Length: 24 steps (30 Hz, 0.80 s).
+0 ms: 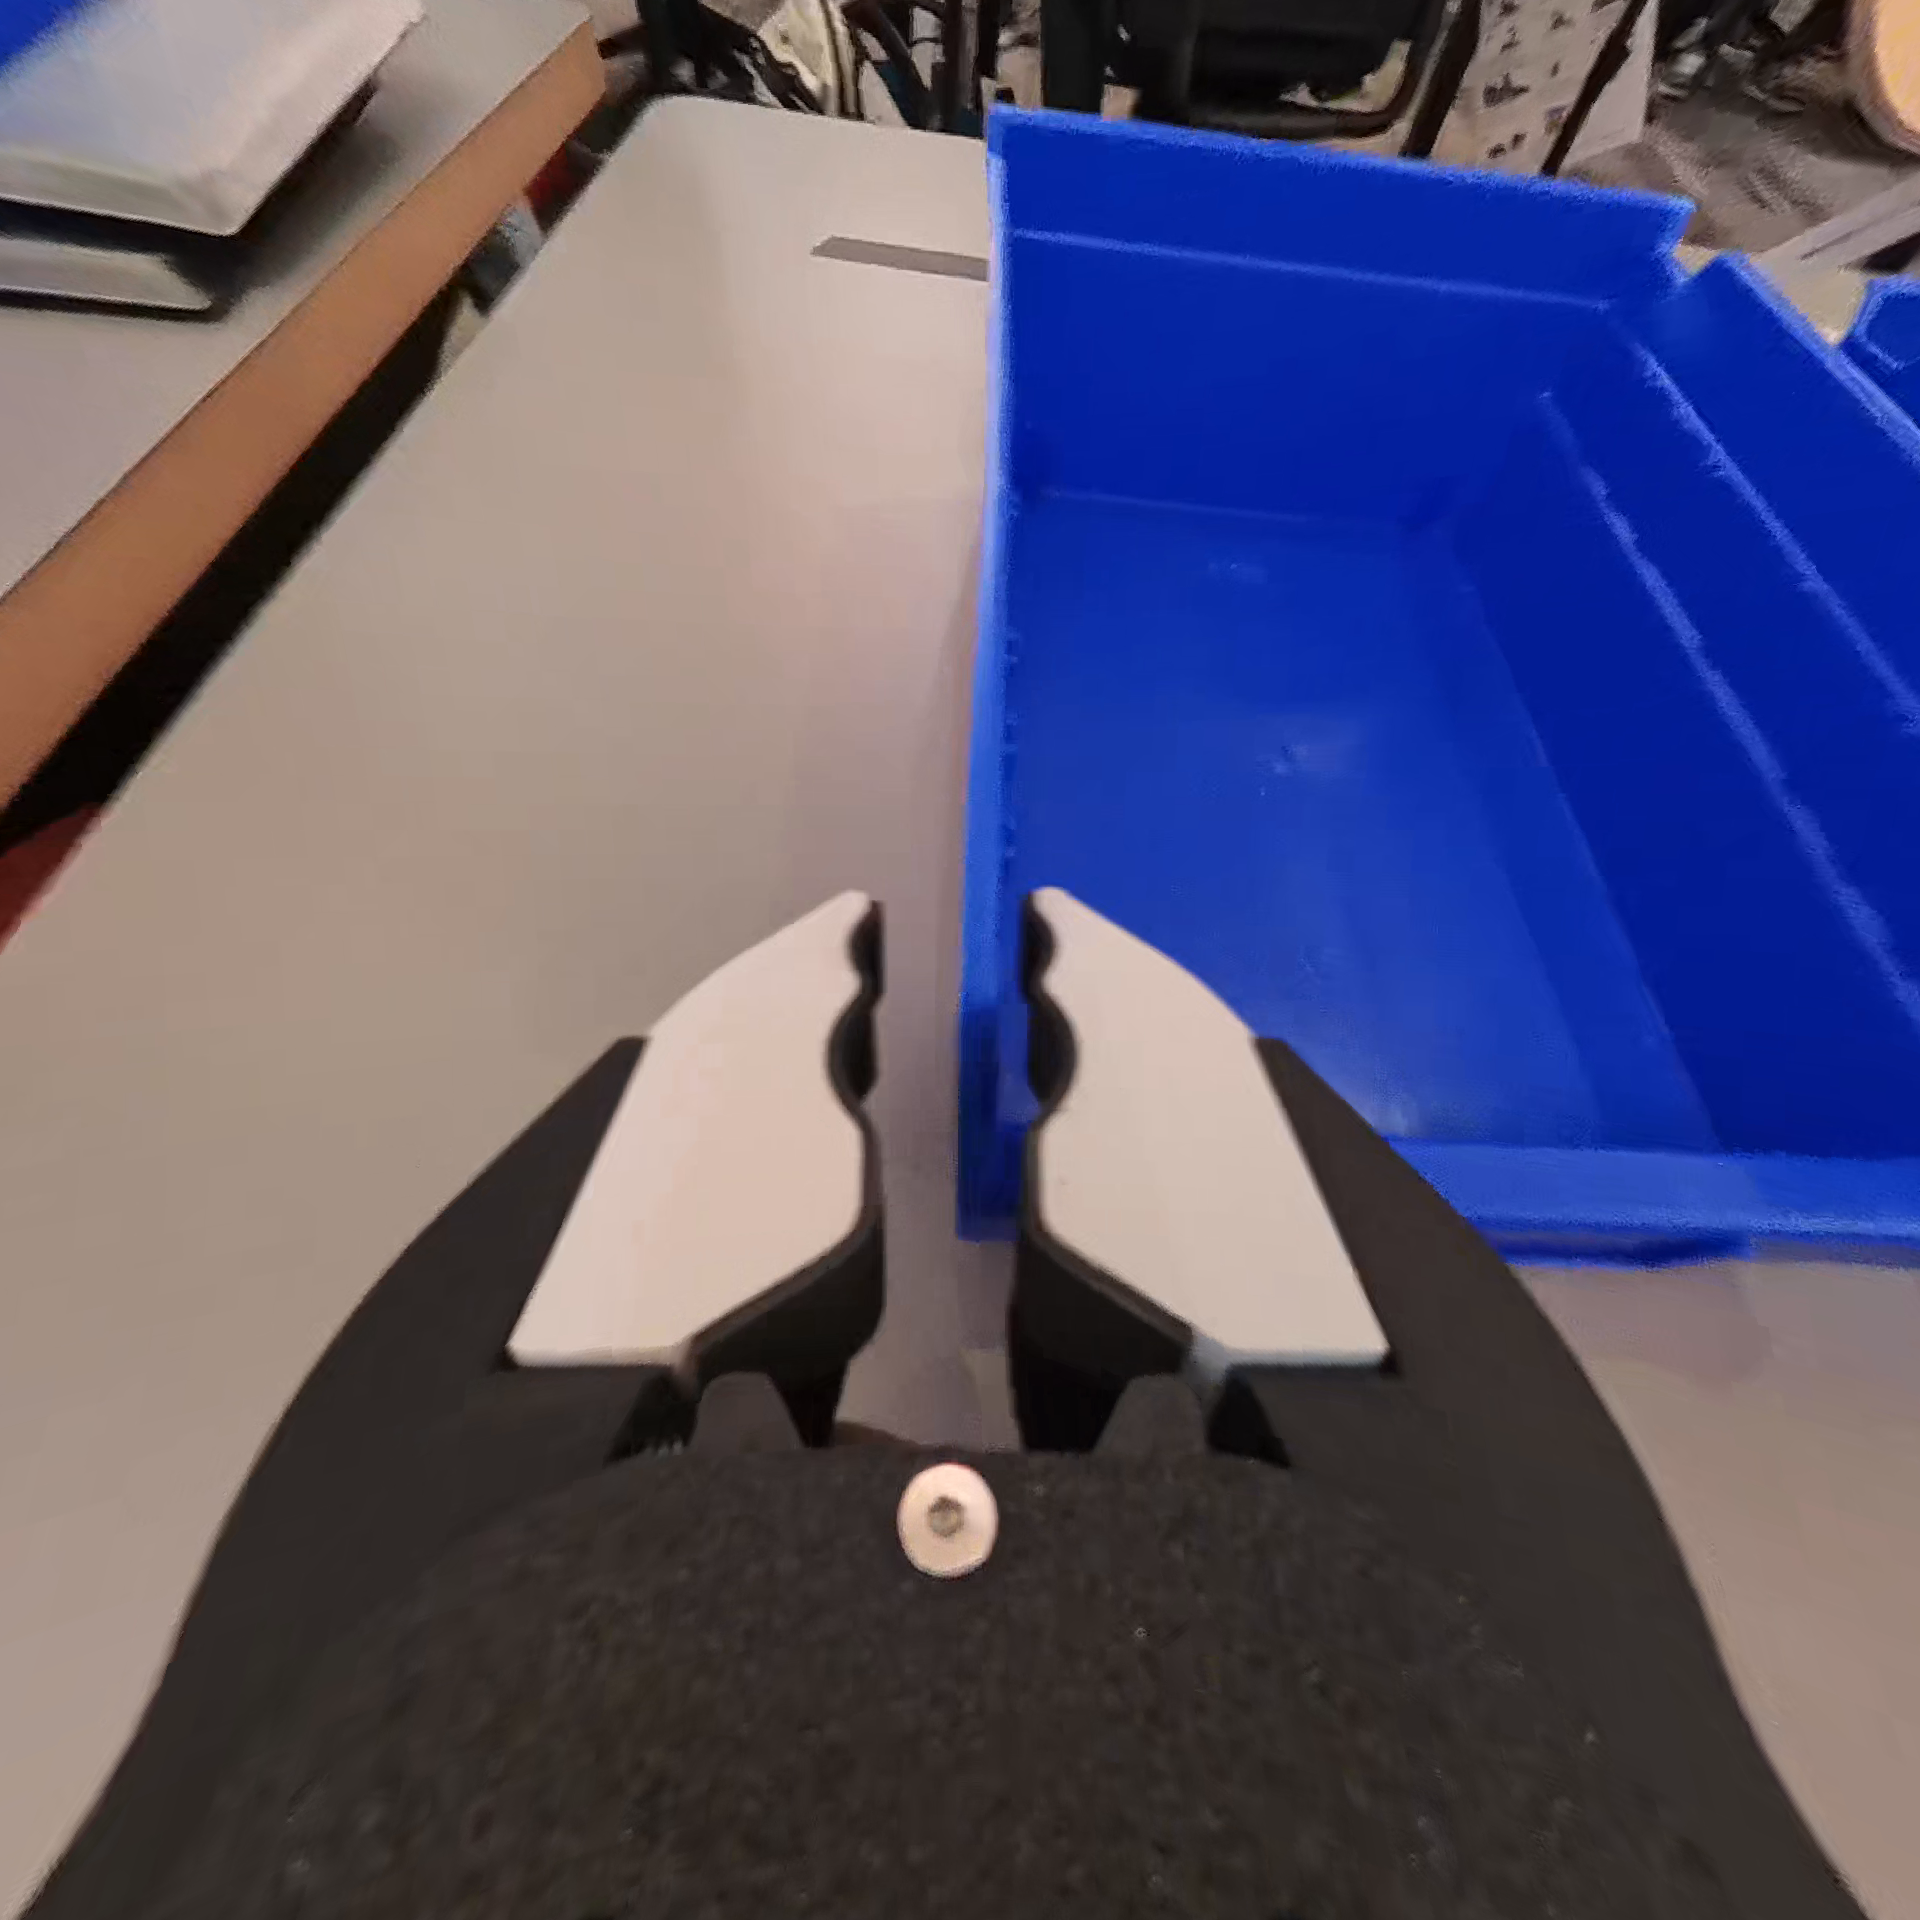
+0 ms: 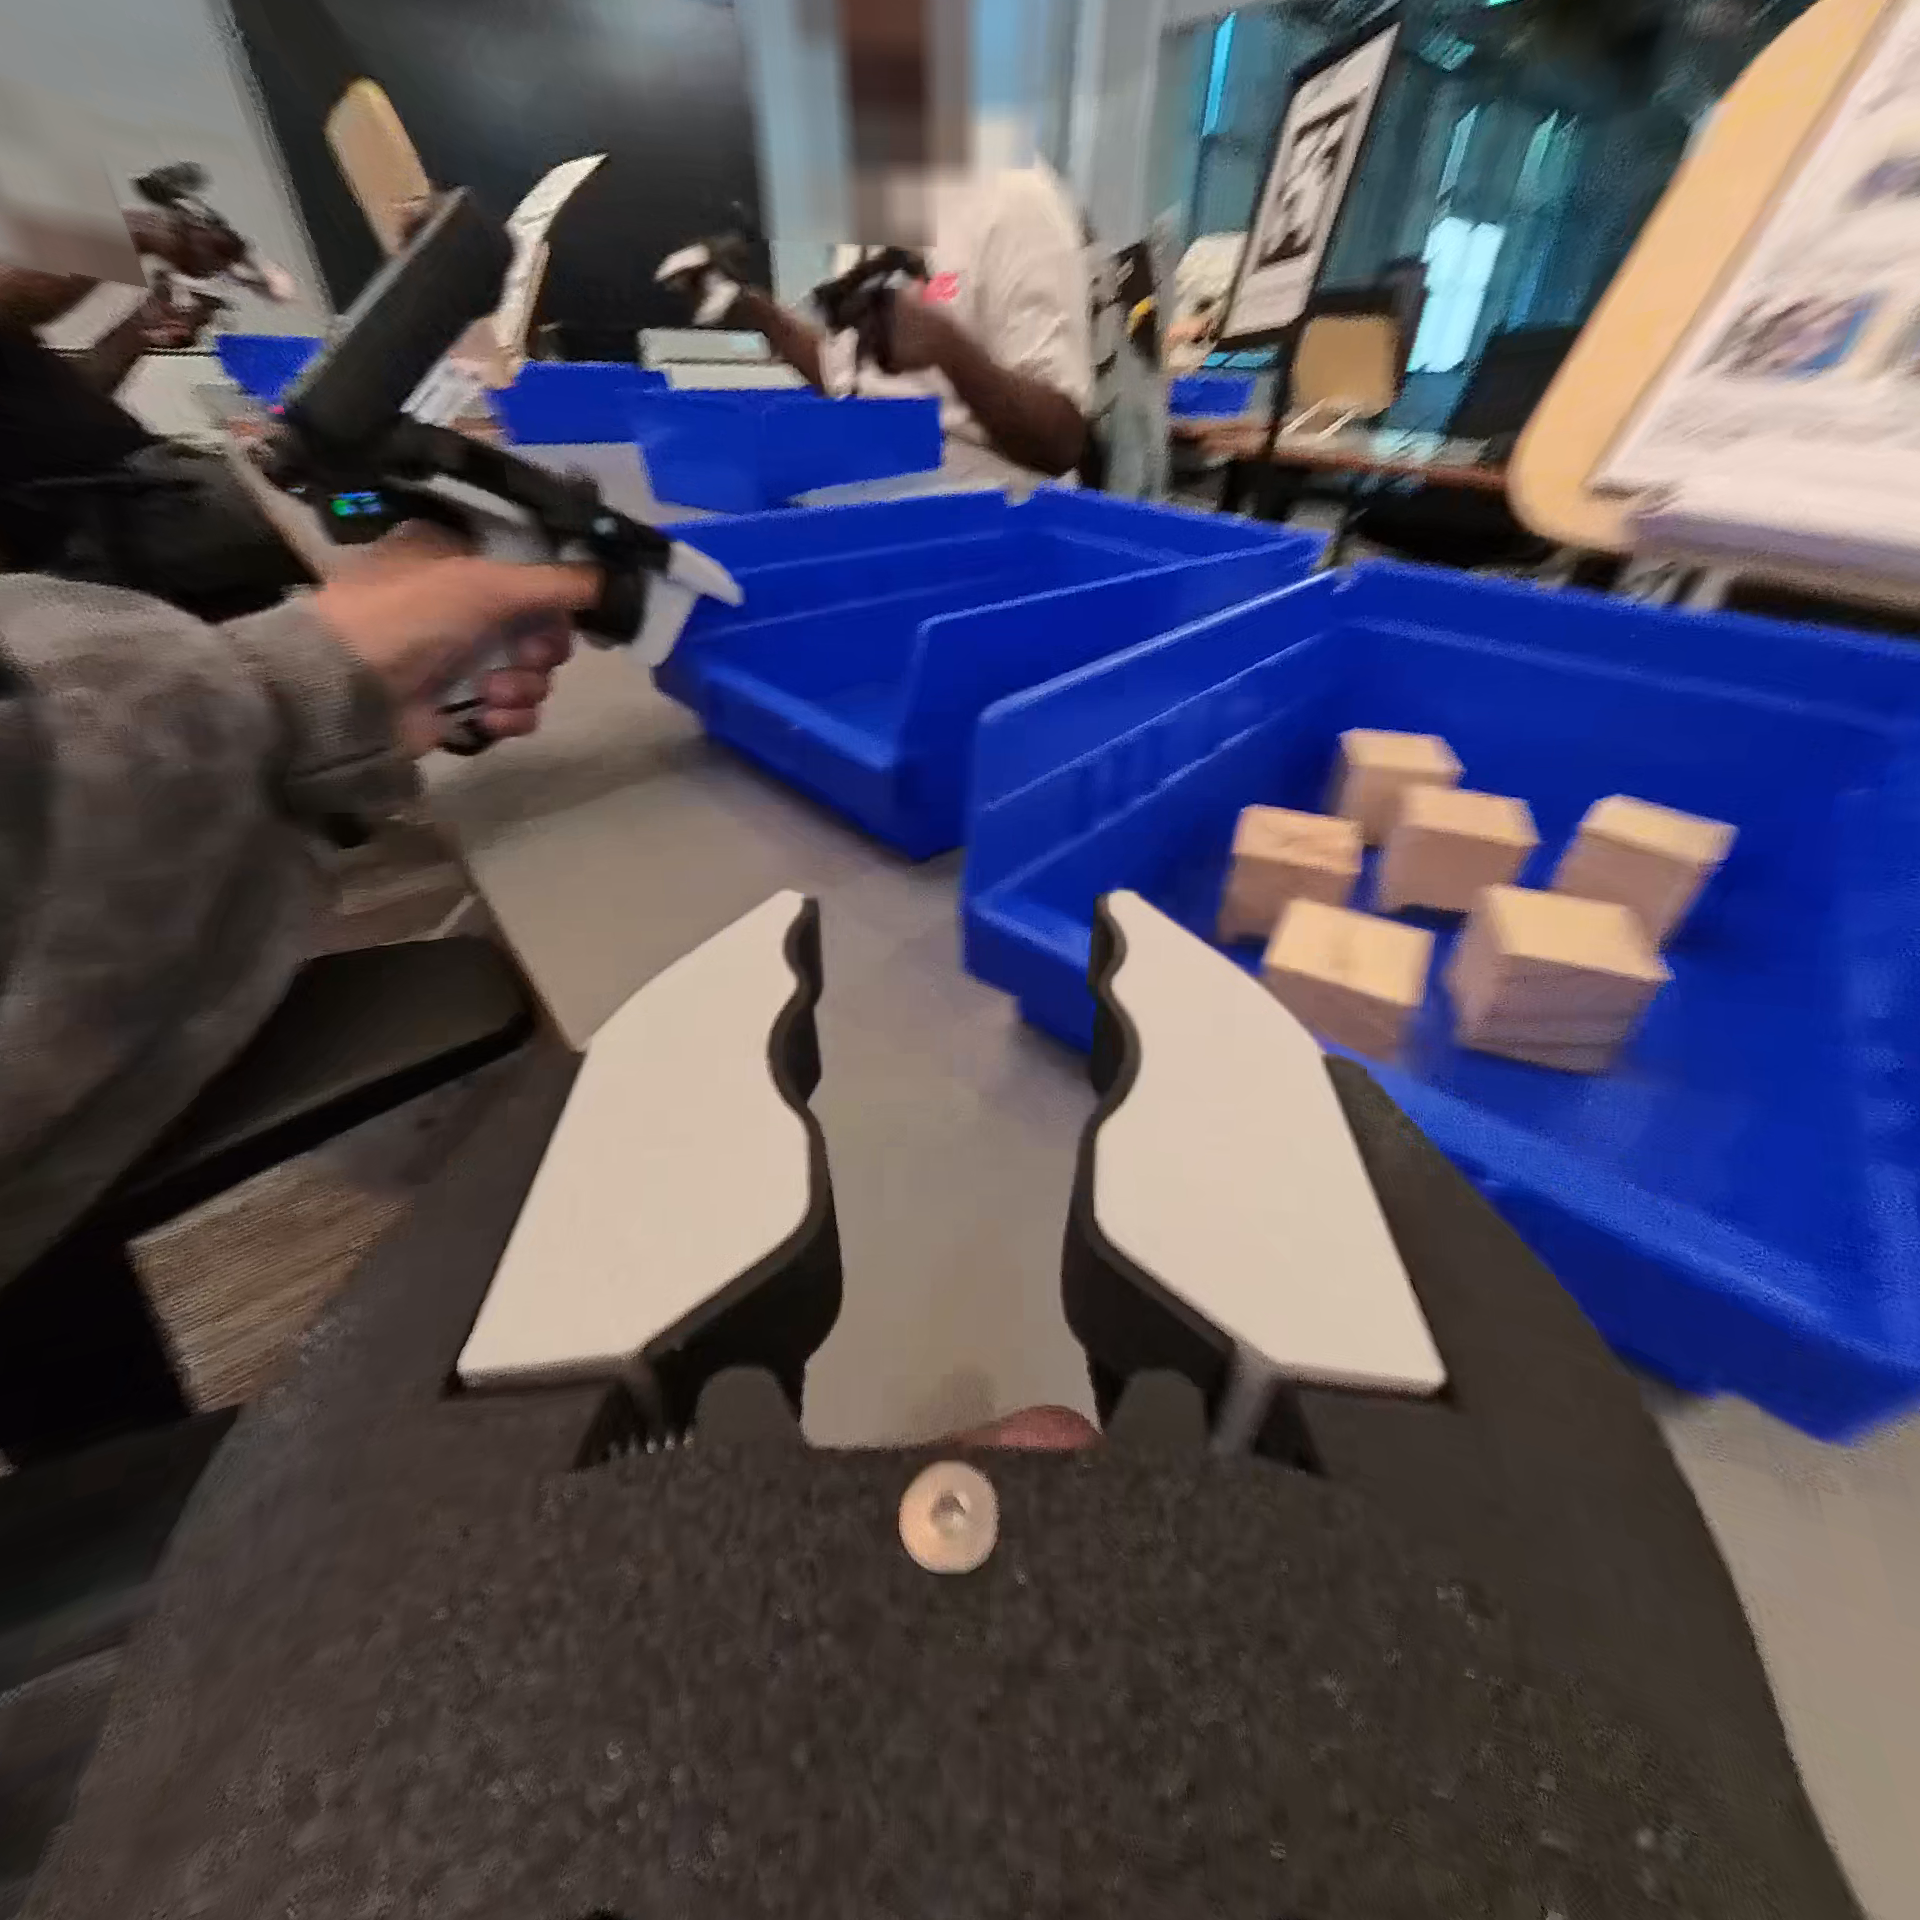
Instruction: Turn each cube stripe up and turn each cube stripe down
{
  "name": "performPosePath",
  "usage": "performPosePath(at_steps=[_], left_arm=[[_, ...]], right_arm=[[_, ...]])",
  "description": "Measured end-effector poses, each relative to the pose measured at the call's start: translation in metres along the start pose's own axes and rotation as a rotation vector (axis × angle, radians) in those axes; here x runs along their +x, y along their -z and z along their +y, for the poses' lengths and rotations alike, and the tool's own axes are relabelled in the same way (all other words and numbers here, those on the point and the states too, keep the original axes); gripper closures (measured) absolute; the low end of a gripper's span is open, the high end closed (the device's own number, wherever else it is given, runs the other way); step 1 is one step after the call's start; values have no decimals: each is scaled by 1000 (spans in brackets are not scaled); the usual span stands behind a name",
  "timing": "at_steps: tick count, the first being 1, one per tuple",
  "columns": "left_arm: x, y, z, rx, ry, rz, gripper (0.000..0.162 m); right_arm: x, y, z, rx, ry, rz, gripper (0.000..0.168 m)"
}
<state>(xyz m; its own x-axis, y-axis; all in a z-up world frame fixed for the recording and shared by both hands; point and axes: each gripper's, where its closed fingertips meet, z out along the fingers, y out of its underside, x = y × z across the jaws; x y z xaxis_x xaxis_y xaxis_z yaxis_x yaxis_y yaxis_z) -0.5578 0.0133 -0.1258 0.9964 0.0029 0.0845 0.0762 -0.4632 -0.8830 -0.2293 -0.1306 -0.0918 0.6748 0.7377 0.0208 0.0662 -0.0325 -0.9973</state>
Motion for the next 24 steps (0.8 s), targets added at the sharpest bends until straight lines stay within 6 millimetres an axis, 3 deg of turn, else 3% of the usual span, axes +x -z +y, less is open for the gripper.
performPosePath(at_steps=[1, 4, 8, 13, 18, 20, 24], left_arm=[[6, 0, 0, 8, 17, 36, 159], [10, 16, 10, 25, 51, -13, 160], [23, 65, 36, 58, 53, -120, 159], [30, 116, 64, 89, 70, -194, 158], [28, 137, 74, 89, 70, -180, 158], [30, 142, 76, 98, 67, -188, 158], [38, 156, 64, 165, 32, -257, 158]], right_arm=[[-8, -7, 4, -23, -25, -32, 122], [-28, -27, 7, -73, -43, -73, 128], [-47, -60, 14, -173, -47, -44, 135], [-39, -92, 15, -190, -82, 100, 136], [-42, -117, 18, -224, -110, 136, 135], [-50, -131, 20, -255, -131, 83, 154], [-40, -136, 15, -284, -155, 161, 164]])
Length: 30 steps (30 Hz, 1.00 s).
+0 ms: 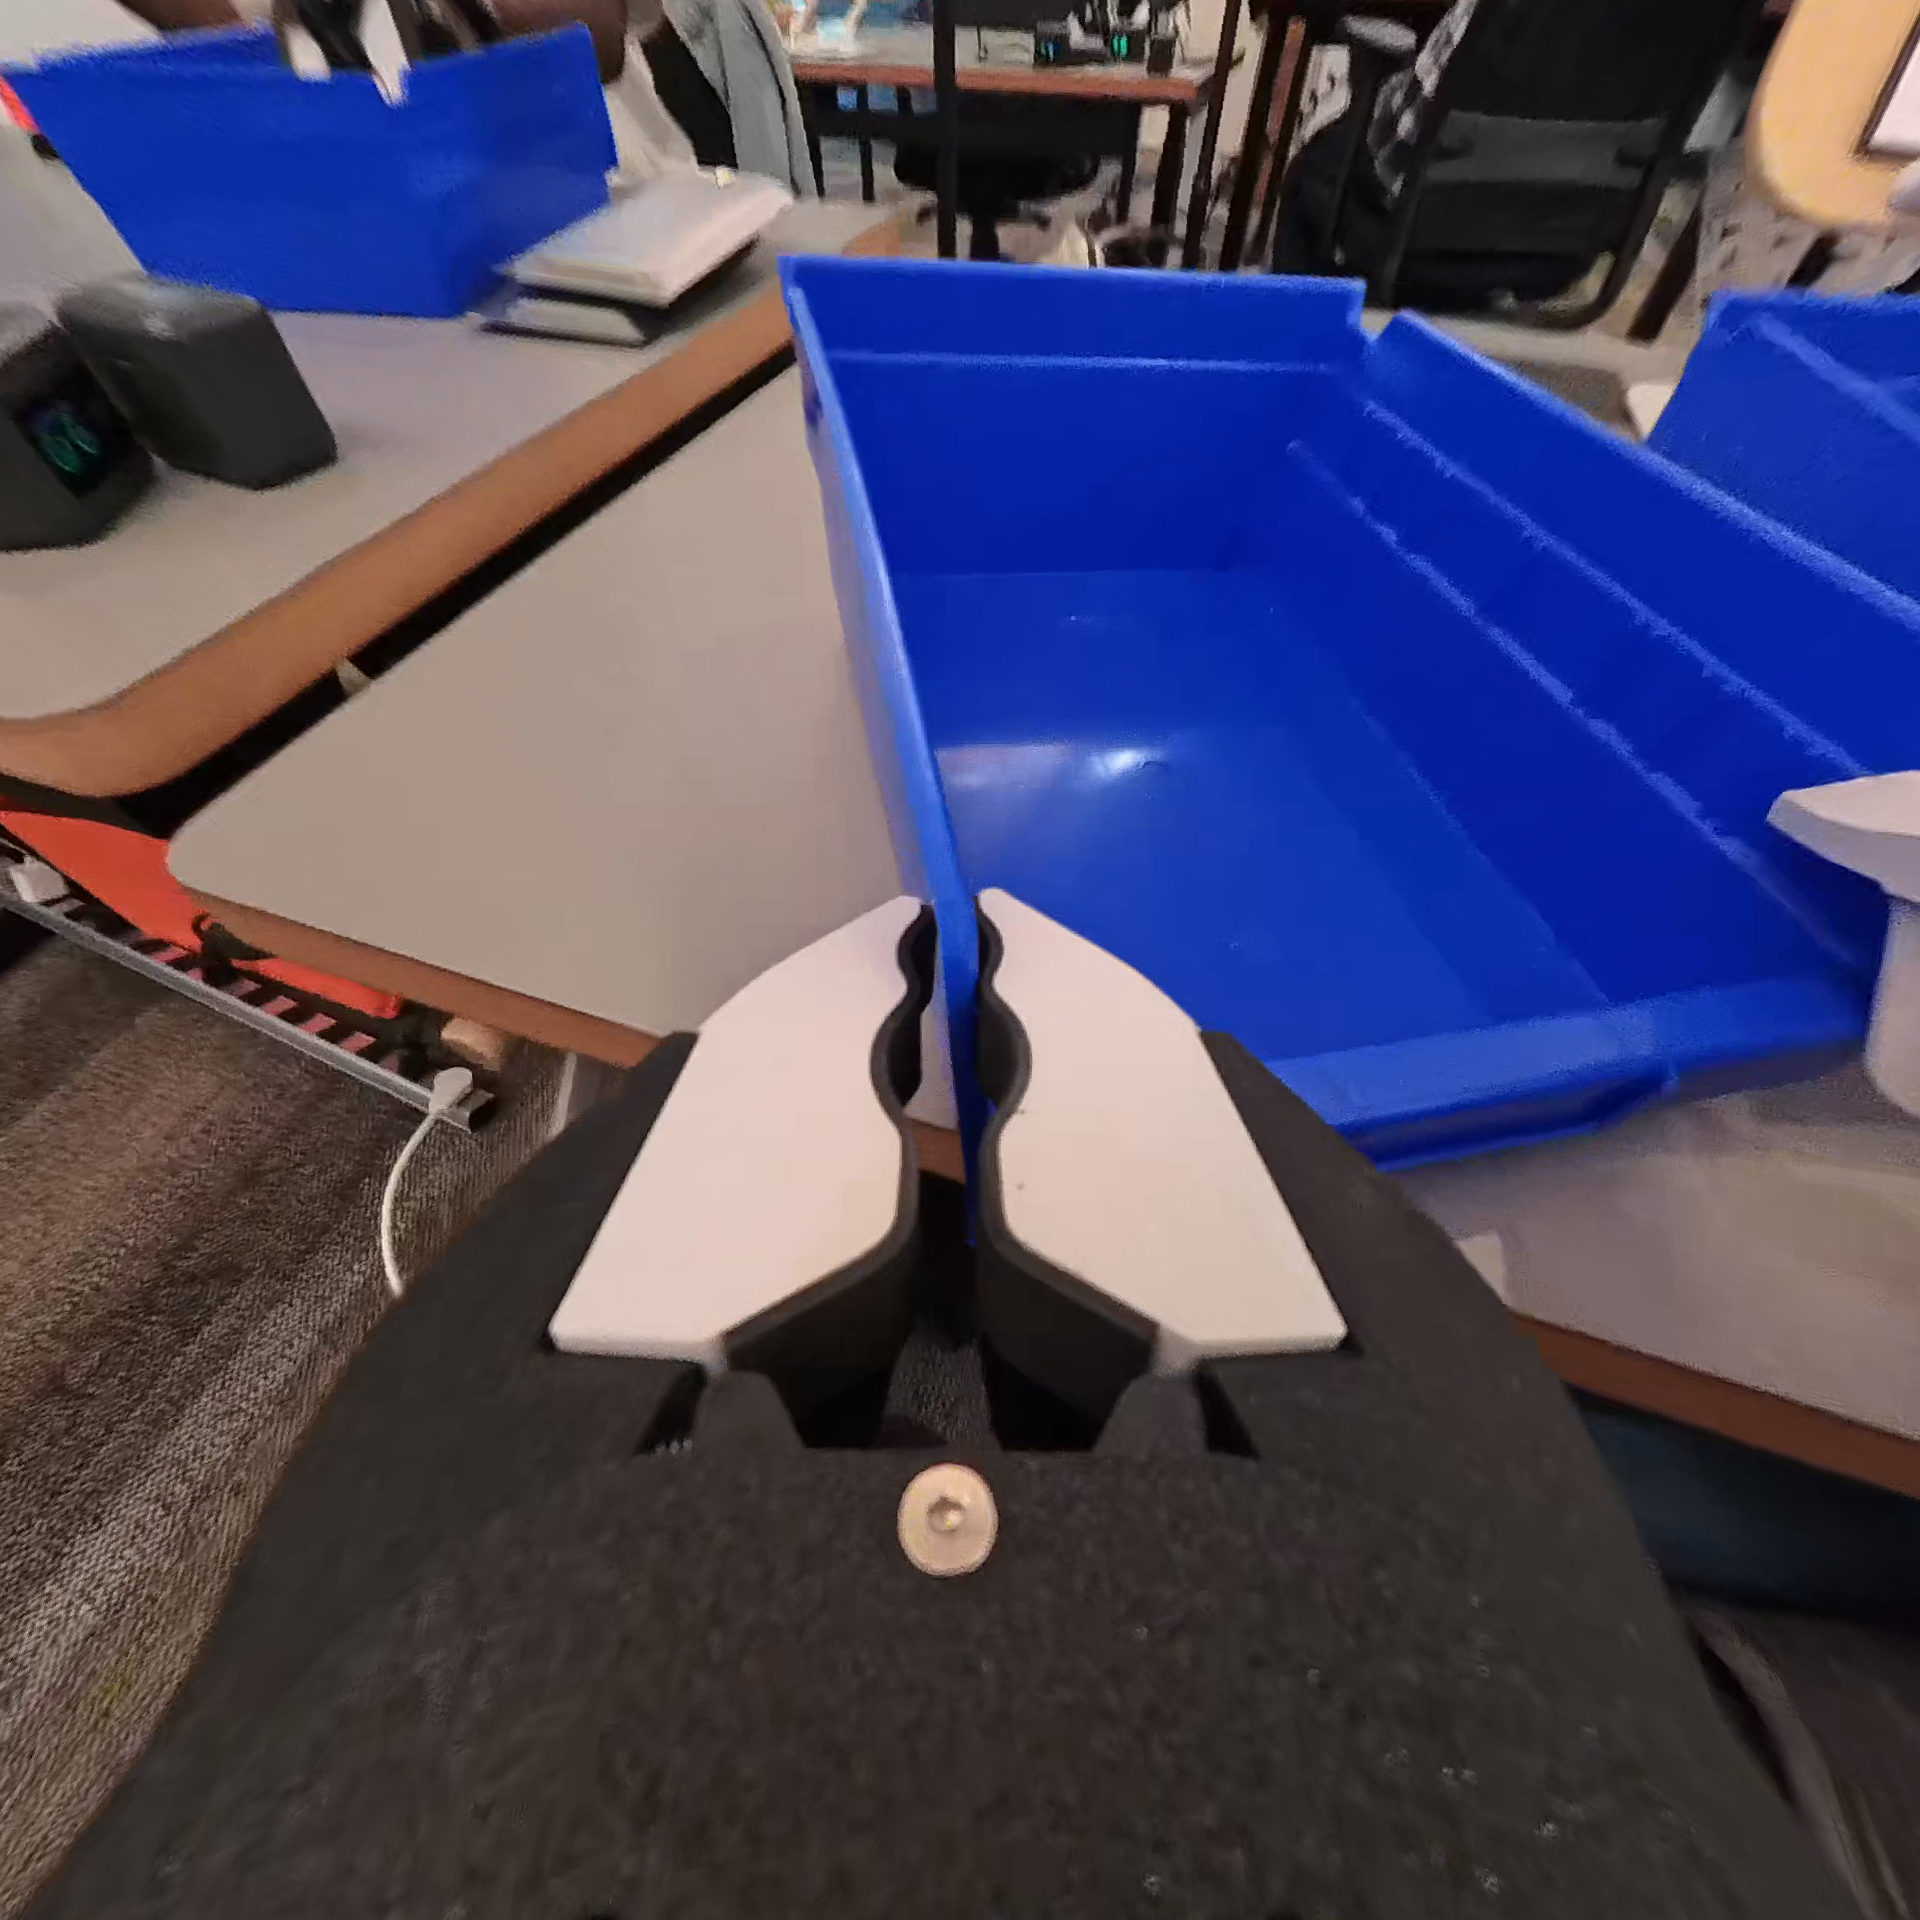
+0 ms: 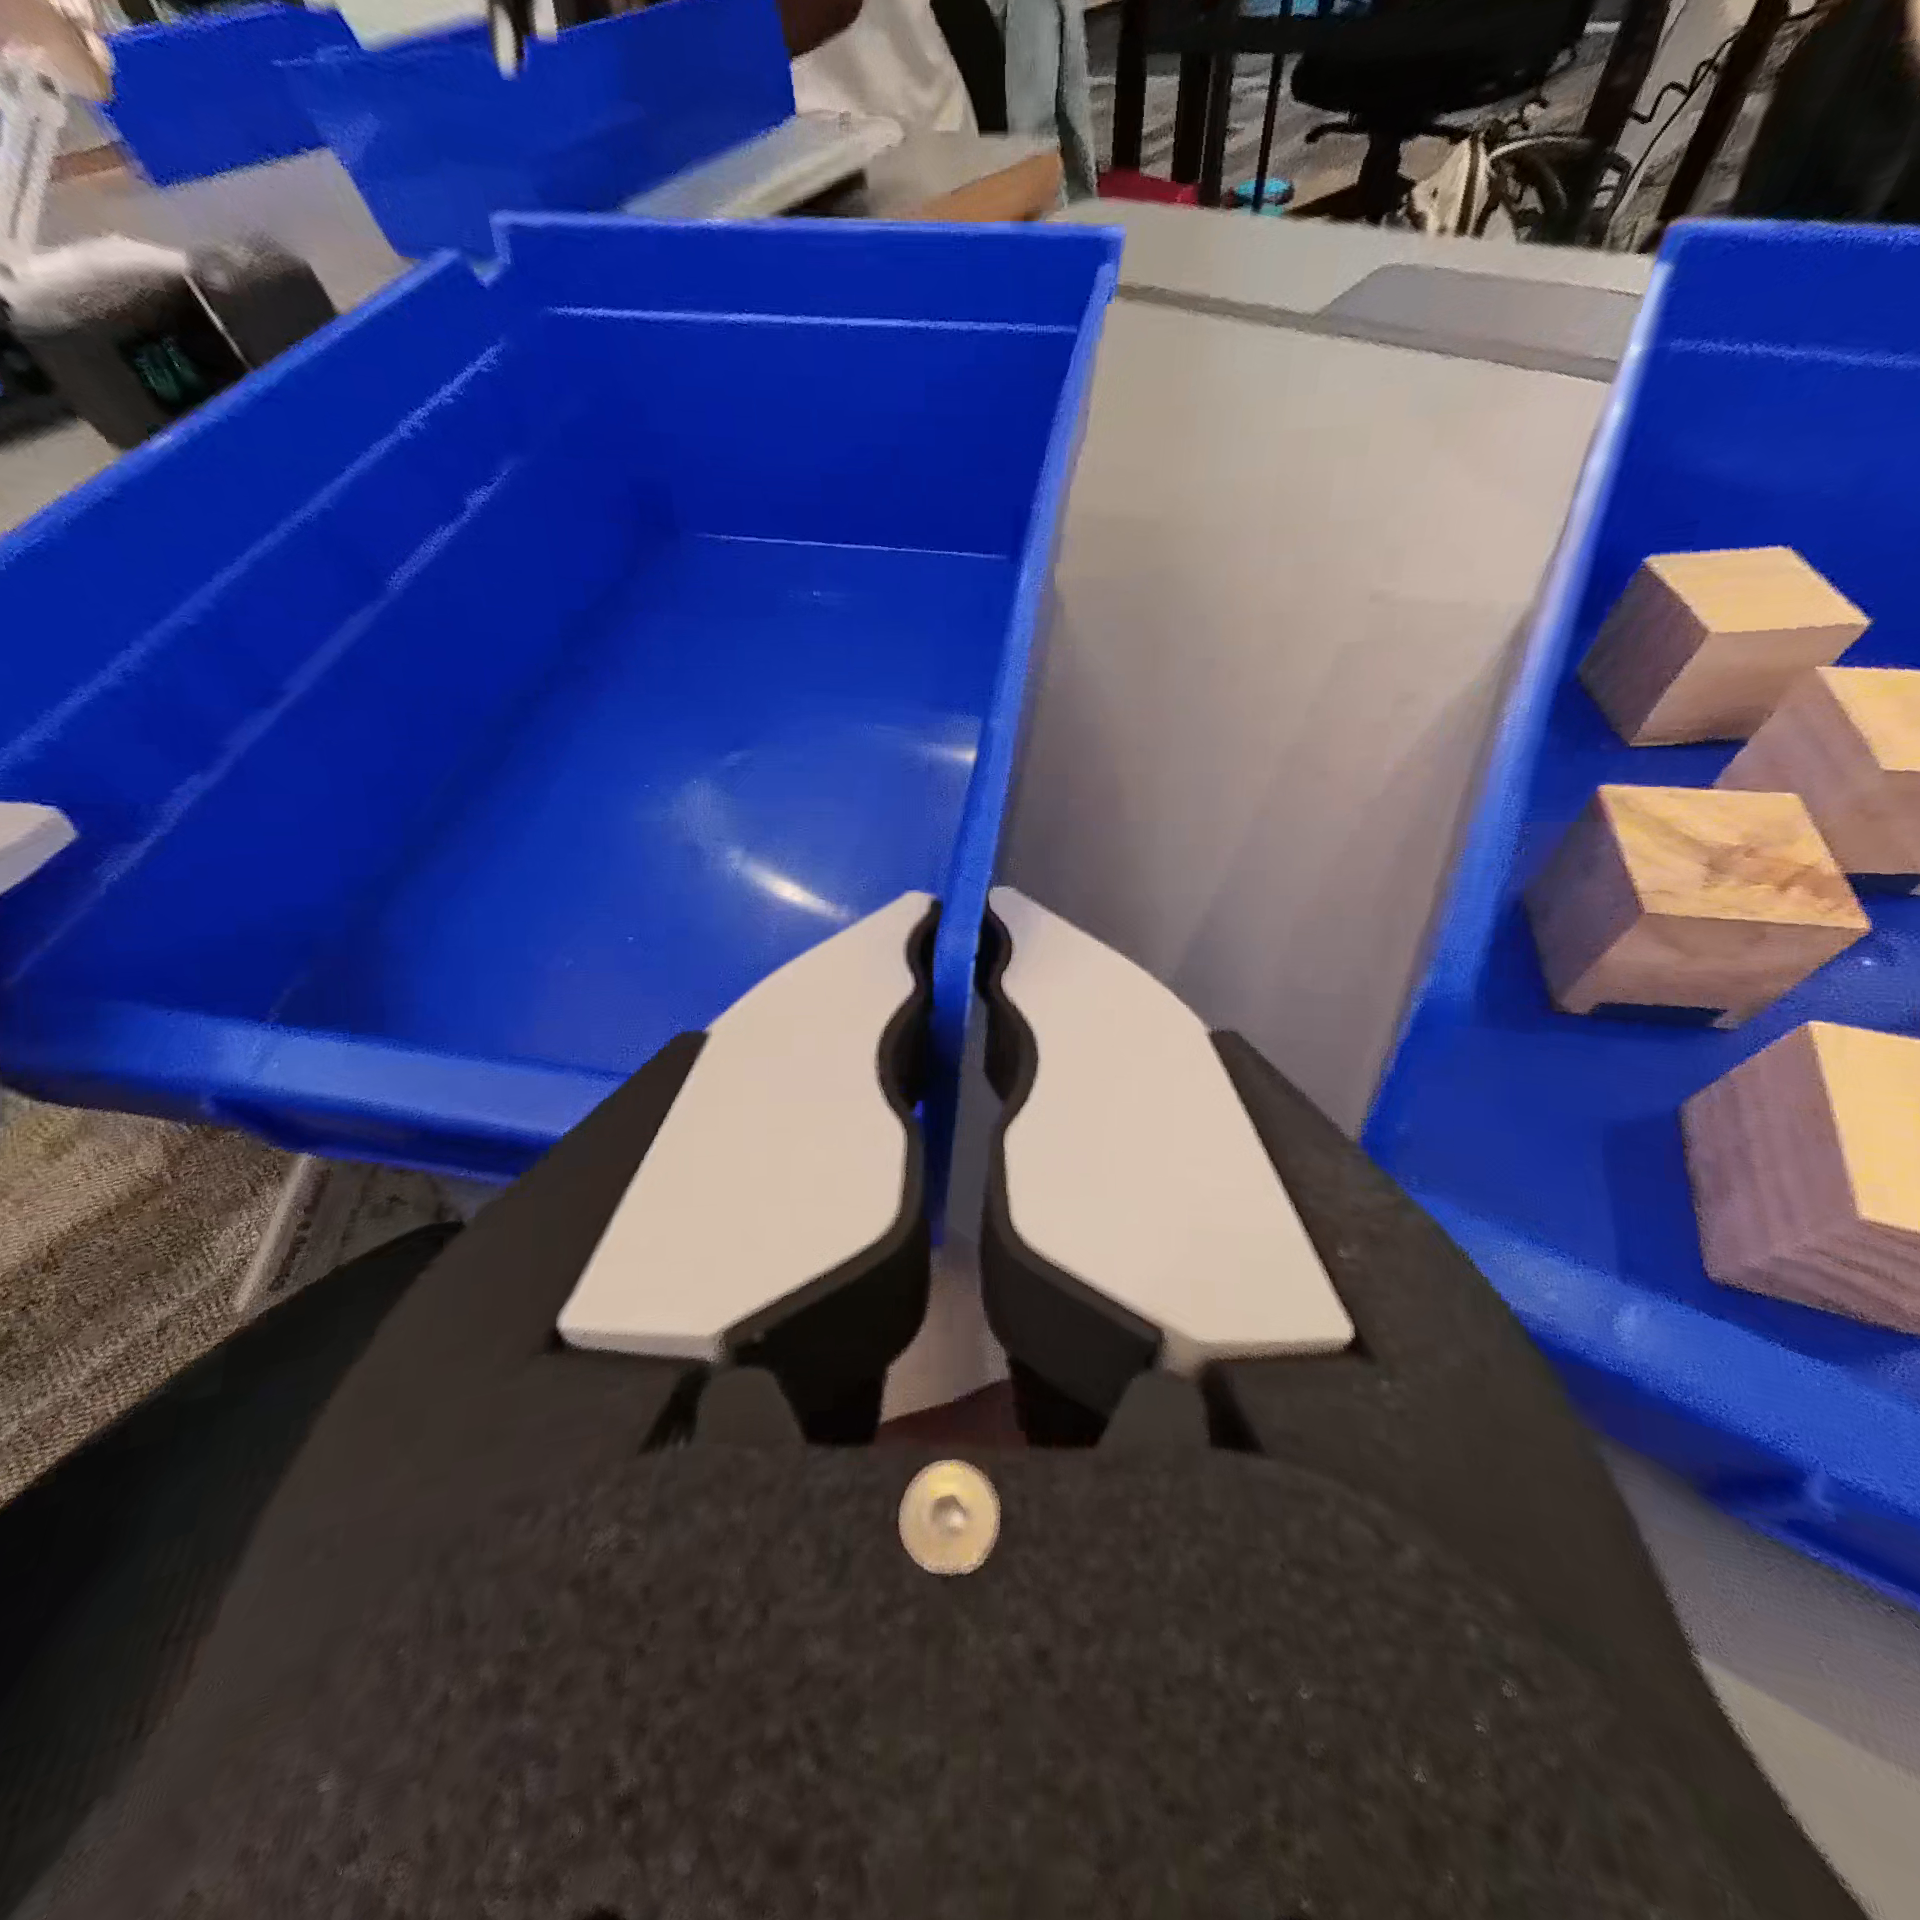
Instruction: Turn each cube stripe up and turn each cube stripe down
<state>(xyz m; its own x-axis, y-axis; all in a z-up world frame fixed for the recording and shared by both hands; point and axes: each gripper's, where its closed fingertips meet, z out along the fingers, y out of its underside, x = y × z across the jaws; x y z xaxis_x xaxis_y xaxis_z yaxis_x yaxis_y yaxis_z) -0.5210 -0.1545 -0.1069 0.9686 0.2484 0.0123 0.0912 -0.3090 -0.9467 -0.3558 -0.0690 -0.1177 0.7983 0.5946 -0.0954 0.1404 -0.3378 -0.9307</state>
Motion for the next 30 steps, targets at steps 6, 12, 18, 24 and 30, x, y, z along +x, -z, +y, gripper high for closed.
performPosePath(at_steps=[6, 12, 18, 24, 30], left_arm=[[51, 33, -88, 270, 0, 58, 158], [196, 35, -155, 354, -38, 296, 159], [398, 29, -131, 240, -127, 529, 159], [548, 21, -55, 69, -190, 645, 159], [610, 11, 9, -38, -258, 667, 157]], right_arm=[[32, 66, -77, 265, 33, 75, 164], [147, 172, -127, 390, 77, 309, 163], [309, 279, -83, 268, -12, 570, 163], [435, 343, -3, 98, -101, 680, 164], [502, 350, 57, -2, -173, 636, 164]])
